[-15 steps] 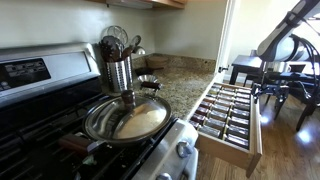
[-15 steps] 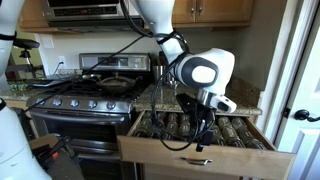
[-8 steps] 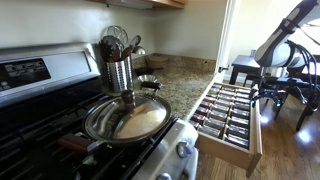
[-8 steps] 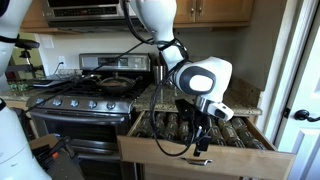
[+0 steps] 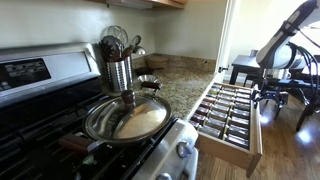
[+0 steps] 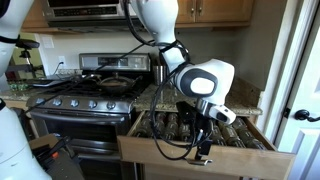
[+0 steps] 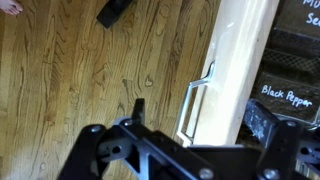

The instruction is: Open the topmost drawer fully

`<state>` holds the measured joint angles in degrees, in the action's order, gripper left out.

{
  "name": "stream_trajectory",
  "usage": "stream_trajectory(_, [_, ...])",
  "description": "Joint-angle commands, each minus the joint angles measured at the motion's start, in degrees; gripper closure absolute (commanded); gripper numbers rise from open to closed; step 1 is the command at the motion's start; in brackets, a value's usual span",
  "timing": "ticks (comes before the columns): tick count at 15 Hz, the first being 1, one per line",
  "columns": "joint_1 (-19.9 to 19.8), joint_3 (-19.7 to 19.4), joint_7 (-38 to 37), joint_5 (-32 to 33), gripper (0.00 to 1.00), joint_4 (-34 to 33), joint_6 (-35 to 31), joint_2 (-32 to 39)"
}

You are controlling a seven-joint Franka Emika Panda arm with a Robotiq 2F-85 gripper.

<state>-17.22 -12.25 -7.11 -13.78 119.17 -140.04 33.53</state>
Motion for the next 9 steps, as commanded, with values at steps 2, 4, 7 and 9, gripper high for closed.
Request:
stream_trajectory(2, [-0.3, -1.0, -0.3, 1.2, 0.0, 1.3, -0.4, -0.3])
stream_trajectory(4, [1.5, -3.2, -3.3, 4.1, 0.0, 1.2, 1.4, 0.1])
stream_trajectory(7, [3.2, -5.7, -6.3, 8.4, 0.0, 2.1, 3.9, -0.2])
stream_trajectory(9, [4.0, -7.4, -7.7, 11.4, 0.0, 3.1, 4.9, -0.8])
